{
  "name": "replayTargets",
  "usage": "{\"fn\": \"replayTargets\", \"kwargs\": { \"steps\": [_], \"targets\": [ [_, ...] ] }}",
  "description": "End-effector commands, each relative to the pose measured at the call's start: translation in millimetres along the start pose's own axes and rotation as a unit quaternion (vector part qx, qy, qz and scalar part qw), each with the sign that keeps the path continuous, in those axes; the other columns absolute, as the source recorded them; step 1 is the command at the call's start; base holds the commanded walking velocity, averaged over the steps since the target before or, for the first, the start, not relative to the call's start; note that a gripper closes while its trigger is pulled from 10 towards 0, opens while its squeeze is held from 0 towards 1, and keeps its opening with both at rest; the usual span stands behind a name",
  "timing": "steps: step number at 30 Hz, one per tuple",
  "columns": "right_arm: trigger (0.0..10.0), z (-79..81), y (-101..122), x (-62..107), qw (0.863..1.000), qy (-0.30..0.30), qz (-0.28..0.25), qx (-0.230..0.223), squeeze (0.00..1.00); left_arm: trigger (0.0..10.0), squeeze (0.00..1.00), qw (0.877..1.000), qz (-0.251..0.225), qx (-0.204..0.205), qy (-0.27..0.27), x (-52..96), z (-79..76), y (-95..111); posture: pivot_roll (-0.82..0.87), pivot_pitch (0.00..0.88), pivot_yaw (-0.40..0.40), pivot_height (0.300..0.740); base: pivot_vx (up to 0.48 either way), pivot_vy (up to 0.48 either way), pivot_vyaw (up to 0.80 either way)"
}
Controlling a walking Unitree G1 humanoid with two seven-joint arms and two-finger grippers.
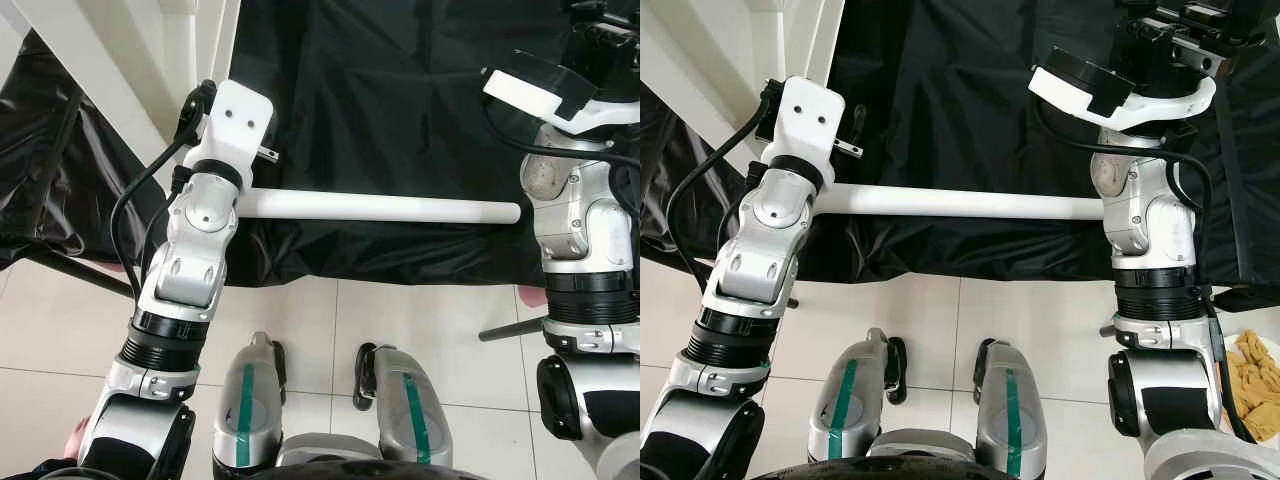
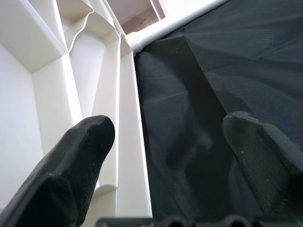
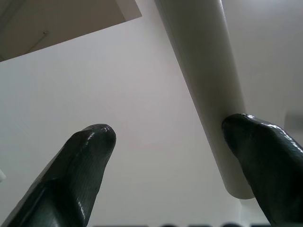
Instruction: Building children table
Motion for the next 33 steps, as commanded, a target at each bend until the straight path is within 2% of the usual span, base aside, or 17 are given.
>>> {"fn": "replayTargets", "kwargs": {
  "steps": [1,4,10,14,21,28,33],
  "targets": [
    [10.0,-2.3,4.6,-0.2,1.000,-0.005,-0.008,-0.003,0.00,10.0,0.00,1.000,-0.004,-0.004,0.030,1.2,10.4,-0.1,0.13,0.100,0.074,0.740,0.000,0.000,0.00],
    [10.0,-6.1,5.5,-2.8,1.000,-0.021,-0.014,0.004,0.00,10.0,0.00,1.000,-0.006,-0.006,0.028,0.0,9.6,0.9,0.13,0.097,0.076,0.740,0.000,0.000,0.00],
    [10.0,-13.8,12.2,2.8,0.999,-0.038,-0.029,0.011,0.00,10.0,0.00,1.000,-0.009,-0.012,0.026,-2.1,10.6,2.6,0.13,0.090,0.099,0.740,0.000,0.000,0.00],
    [10.0,-22.9,11.1,1.8,0.998,-0.053,-0.017,0.015,0.00,10.0,0.00,1.000,-0.010,-0.019,0.018,-4.0,11.1,3.5,0.12,0.087,0.120,0.740,0.000,0.000,0.00],
    [10.0,-26.8,5.7,-0.2,0.998,-0.060,0.003,0.028,0.00,10.0,0.00,1.000,-0.015,-0.023,0.008,-8.6,9.2,7.0,0.11,0.077,0.141,0.740,0.000,0.000,0.00],
    [10.0,-23.8,-3.6,-7.0,0.997,-0.067,0.021,0.038,0.00,10.0,0.00,1.000,-0.018,-0.023,0.004,-10.9,7.3,8.7,0.11,0.072,0.136,0.740,0.000,0.000,0.00],
    [10.0,-8.2,-9.6,-19.1,0.997,-0.054,0.032,0.034,0.00,10.0,0.00,1.000,-0.020,-0.019,0.009,-9.9,7.1,9.4,0.11,0.070,0.116,0.740,0.000,0.000,0.00]
  ]
}}
Point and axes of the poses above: a point about 5 cm out from each wrist's last joint towards the gripper, its own x axis pointing back from the gripper into the wrist, its own y axis along the axis of the wrist's last joint, z = x × y, the point moved 5 cm from there along -x, pointing out of the wrist towards the gripper, and after that the axes turned 13 degrees about x, right-handed, at the moved point
